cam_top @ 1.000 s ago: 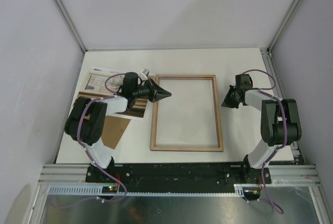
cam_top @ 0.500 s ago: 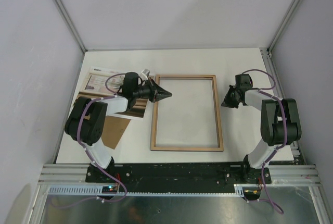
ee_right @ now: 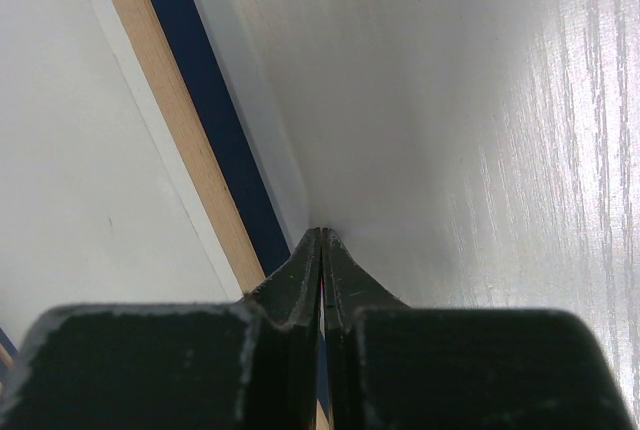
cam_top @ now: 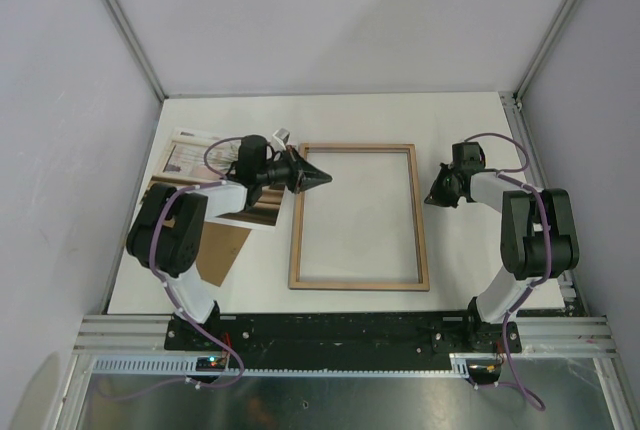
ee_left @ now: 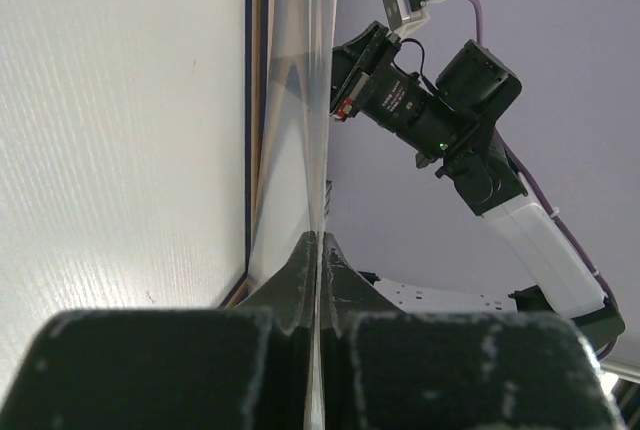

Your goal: Put the photo into the frame

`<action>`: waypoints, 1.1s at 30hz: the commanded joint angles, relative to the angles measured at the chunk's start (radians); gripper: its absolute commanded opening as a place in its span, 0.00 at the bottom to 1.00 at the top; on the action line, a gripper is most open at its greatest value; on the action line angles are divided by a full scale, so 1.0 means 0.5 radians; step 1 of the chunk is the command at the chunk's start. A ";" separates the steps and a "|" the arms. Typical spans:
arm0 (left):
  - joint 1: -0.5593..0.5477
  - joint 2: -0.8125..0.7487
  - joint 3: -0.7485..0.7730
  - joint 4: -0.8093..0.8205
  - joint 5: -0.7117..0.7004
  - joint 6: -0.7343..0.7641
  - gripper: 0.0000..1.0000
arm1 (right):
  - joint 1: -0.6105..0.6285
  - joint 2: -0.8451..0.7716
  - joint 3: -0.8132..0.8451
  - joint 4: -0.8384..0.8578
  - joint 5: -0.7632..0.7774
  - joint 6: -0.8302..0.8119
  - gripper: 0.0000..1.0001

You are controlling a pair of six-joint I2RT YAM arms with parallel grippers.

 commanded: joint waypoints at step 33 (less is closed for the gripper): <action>-0.012 0.148 0.150 0.143 0.035 0.020 0.00 | 0.005 0.052 -0.007 0.033 -0.037 -0.041 0.02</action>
